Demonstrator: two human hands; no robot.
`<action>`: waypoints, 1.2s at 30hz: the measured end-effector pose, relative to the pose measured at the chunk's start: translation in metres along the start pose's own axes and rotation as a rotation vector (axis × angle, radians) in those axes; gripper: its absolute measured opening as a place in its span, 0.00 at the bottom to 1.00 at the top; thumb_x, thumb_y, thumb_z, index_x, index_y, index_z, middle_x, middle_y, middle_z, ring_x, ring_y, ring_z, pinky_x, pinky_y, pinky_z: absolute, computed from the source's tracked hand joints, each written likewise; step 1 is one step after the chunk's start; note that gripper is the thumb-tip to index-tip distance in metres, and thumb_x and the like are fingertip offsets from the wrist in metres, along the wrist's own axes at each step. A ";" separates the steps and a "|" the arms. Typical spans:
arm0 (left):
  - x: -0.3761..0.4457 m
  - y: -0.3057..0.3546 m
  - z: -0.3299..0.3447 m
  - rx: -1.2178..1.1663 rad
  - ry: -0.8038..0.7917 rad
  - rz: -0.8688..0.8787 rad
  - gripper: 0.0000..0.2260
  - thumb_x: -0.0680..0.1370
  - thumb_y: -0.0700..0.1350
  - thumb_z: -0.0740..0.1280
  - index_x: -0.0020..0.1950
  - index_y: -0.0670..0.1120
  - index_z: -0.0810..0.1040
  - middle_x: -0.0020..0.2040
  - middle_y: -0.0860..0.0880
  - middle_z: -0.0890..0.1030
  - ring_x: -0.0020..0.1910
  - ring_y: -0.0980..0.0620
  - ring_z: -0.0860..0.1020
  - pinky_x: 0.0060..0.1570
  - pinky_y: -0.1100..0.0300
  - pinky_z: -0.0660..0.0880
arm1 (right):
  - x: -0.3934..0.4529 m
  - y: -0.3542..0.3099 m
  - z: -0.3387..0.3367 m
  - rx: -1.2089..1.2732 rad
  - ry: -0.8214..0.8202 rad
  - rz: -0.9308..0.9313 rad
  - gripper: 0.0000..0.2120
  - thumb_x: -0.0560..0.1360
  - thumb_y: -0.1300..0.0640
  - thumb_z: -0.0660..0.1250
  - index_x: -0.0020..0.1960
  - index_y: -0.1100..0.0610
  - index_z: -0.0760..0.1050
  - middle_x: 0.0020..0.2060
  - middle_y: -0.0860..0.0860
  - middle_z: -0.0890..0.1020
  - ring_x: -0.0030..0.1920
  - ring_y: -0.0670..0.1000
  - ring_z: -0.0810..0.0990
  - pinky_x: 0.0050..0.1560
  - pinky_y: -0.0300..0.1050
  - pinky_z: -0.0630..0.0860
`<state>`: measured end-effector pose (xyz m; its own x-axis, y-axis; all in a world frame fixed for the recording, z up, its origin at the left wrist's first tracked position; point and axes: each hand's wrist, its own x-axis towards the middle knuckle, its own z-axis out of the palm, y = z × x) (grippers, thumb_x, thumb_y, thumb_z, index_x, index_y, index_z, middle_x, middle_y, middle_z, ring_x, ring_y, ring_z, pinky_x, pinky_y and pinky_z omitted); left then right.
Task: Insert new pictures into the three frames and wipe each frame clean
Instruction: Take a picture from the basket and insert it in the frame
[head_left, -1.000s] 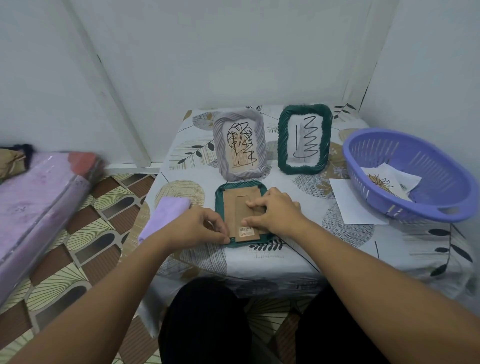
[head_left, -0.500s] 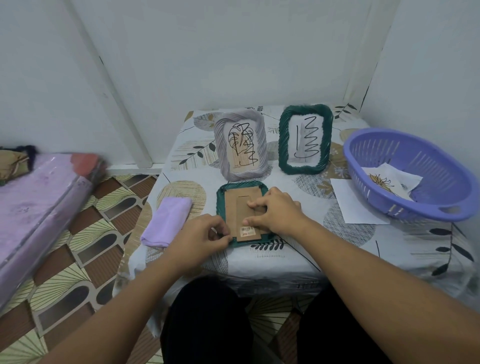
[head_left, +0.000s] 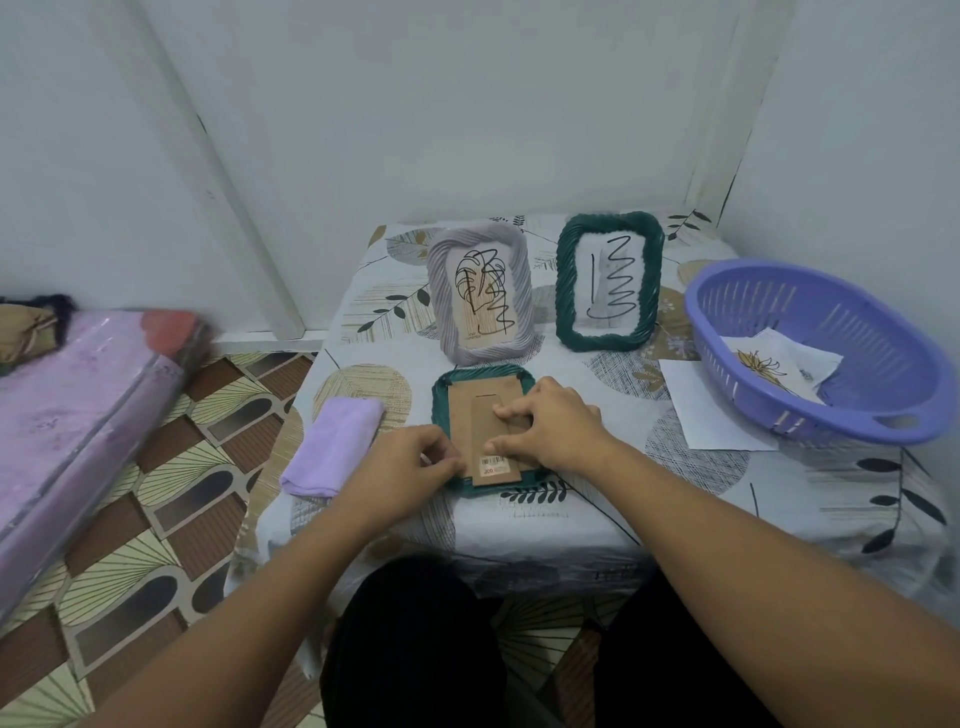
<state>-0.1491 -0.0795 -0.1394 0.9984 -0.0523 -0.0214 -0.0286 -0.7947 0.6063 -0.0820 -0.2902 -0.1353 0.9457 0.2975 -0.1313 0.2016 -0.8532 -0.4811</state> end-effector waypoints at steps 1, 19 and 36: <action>0.004 0.002 -0.003 0.015 0.011 0.009 0.04 0.78 0.48 0.73 0.44 0.51 0.82 0.42 0.55 0.83 0.42 0.59 0.78 0.45 0.61 0.74 | 0.000 0.000 0.000 0.002 0.000 -0.001 0.31 0.67 0.29 0.73 0.68 0.36 0.76 0.55 0.46 0.69 0.65 0.53 0.68 0.61 0.53 0.65; 0.056 0.029 -0.001 0.101 -0.190 -0.041 0.17 0.74 0.52 0.78 0.61 0.52 0.85 0.52 0.54 0.84 0.48 0.57 0.79 0.46 0.65 0.71 | 0.000 0.015 -0.030 -0.120 -0.166 -0.143 0.18 0.69 0.35 0.75 0.57 0.35 0.82 0.59 0.36 0.76 0.63 0.45 0.73 0.67 0.56 0.61; 0.062 0.034 -0.001 0.190 -0.234 -0.061 0.14 0.75 0.51 0.77 0.60 0.51 0.86 0.56 0.52 0.84 0.55 0.51 0.80 0.56 0.59 0.76 | -0.010 0.016 -0.032 -0.110 -0.195 -0.181 0.11 0.64 0.44 0.79 0.42 0.46 0.82 0.53 0.42 0.83 0.59 0.46 0.78 0.74 0.65 0.44</action>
<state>-0.0885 -0.1094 -0.1196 0.9608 -0.1218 -0.2492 0.0000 -0.8984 0.4393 -0.0804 -0.3204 -0.1137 0.8269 0.5171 -0.2211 0.3993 -0.8166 -0.4168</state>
